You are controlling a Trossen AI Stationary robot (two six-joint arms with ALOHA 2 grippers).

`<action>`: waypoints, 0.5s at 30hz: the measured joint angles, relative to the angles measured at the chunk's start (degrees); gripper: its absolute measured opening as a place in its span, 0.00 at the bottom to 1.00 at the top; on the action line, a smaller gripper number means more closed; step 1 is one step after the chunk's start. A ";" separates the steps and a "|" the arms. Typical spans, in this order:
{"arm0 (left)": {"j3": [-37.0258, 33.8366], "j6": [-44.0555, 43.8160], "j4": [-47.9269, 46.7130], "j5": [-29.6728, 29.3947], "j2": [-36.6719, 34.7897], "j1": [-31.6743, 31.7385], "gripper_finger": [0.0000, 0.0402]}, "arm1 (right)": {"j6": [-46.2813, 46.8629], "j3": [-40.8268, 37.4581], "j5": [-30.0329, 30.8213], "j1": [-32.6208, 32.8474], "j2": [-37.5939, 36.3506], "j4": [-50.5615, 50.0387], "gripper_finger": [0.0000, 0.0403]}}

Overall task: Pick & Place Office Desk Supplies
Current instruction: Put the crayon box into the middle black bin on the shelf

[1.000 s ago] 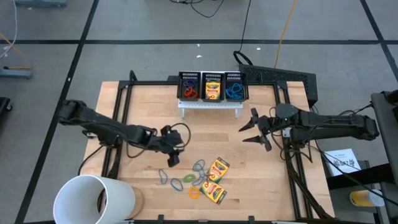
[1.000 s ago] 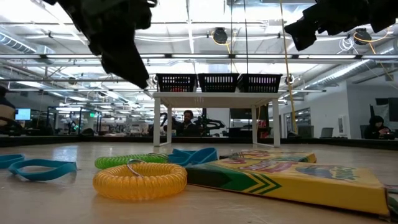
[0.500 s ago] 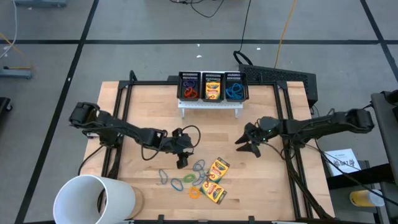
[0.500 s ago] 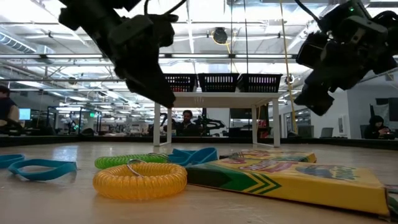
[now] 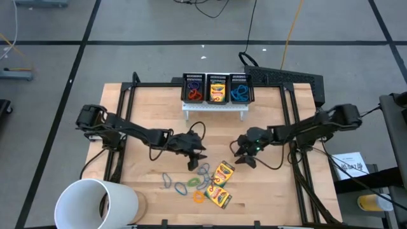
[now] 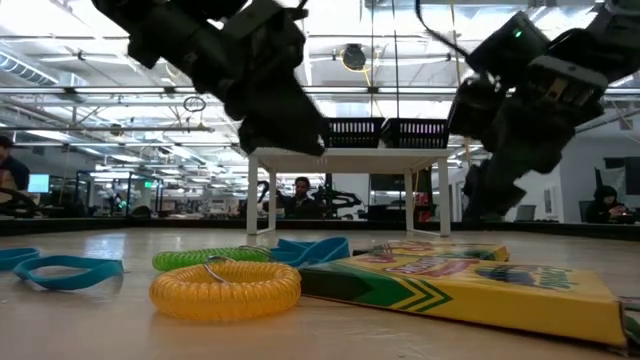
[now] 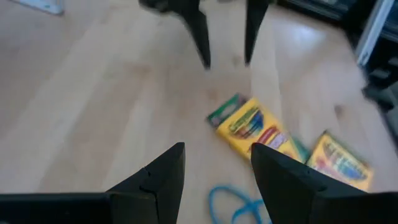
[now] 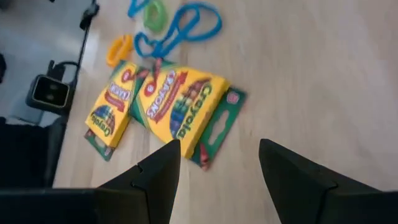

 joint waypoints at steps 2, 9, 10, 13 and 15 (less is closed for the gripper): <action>-0.15 -1.32 0.61 1.28 0.60 -0.09 0.48 | 1.90 0.66 -0.87 0.02 2.34 0.24 0.52; -0.03 -13.83 8.19 7.44 4.86 -0.13 0.48 | 6.92 3.26 -2.24 0.67 9.19 0.42 0.52; -0.07 -14.76 9.11 7.98 5.64 -0.25 0.48 | 6.96 3.78 -2.93 0.96 9.97 0.55 0.52; -0.05 -16.26 12.53 8.46 8.20 -0.80 0.48 | 7.07 5.17 -2.86 2.46 11.22 0.21 0.52; -0.07 -17.13 15.04 8.55 9.87 -1.30 0.48 | 7.07 6.03 -2.94 3.69 12.12 0.24 0.52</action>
